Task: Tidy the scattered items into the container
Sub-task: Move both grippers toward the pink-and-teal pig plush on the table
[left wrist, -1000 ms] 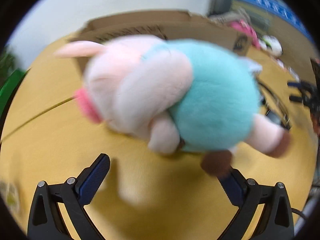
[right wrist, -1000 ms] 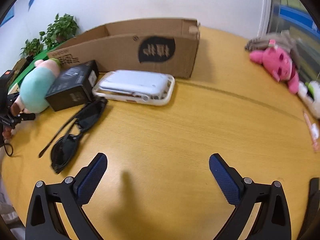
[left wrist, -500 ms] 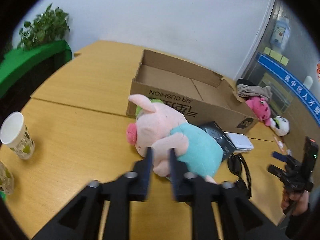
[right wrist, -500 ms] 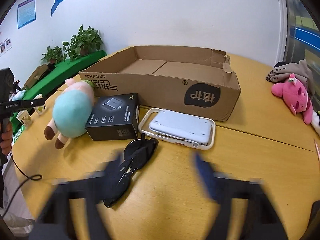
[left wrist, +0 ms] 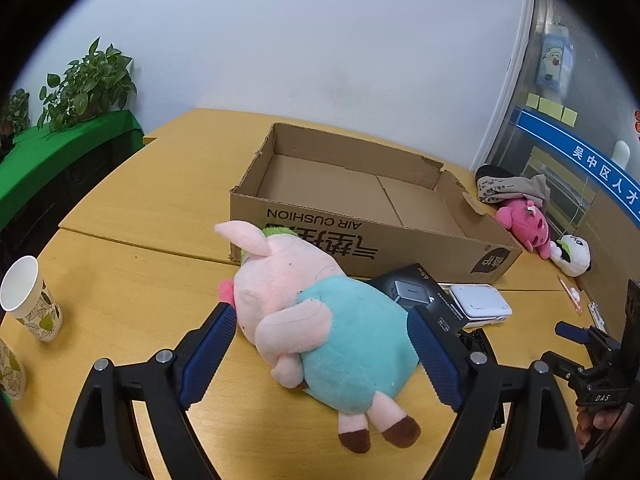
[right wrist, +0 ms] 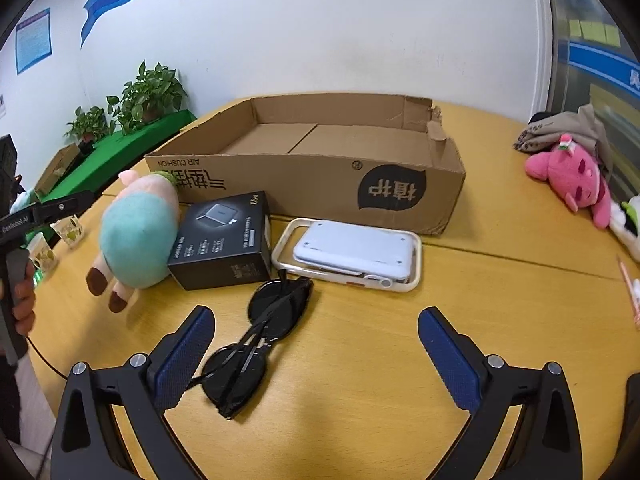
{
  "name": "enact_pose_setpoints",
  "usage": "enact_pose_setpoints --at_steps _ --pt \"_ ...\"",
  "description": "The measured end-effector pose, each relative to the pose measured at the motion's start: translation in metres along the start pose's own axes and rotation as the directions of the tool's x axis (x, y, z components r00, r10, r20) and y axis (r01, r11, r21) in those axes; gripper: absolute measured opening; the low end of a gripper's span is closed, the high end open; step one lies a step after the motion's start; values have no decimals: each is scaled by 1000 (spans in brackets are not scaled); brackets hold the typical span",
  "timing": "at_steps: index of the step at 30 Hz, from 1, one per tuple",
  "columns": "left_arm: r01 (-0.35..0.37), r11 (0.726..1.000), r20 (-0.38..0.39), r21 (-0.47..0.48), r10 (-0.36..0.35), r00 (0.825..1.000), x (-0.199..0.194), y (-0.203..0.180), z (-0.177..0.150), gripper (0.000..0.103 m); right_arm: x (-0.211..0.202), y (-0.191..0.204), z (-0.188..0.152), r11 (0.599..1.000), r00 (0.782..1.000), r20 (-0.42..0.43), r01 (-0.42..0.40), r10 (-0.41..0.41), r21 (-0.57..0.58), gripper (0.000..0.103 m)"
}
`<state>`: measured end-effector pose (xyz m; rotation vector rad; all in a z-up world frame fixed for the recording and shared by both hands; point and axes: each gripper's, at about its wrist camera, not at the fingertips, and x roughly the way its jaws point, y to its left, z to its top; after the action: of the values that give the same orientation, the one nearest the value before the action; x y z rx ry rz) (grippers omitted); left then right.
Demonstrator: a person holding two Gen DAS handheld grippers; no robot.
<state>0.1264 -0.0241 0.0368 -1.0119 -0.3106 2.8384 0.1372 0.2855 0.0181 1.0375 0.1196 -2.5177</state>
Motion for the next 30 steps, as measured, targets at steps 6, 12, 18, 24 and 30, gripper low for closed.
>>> enact_pose_setpoints --at_steps 6,12,18,24,30 --pt "14 999 -13 -29 -14 1000 1 -1 4 87 1 6 3 1000 1000 6 29 -29 -10 103" --pt "15 1000 -18 7 -15 1000 2 -14 7 87 -1 13 6 999 999 11 38 -38 -29 103" --pt "38 998 -37 41 -37 999 5 -22 4 87 -1 23 8 998 1000 7 28 -27 -50 103" --pt "40 997 -51 61 -37 998 4 -24 -3 87 1 32 8 998 1000 -1 15 -15 -59 103" --pt "41 997 -48 58 -39 998 2 -22 -7 87 6 37 8 999 1000 -17 -5 4 -54 103"
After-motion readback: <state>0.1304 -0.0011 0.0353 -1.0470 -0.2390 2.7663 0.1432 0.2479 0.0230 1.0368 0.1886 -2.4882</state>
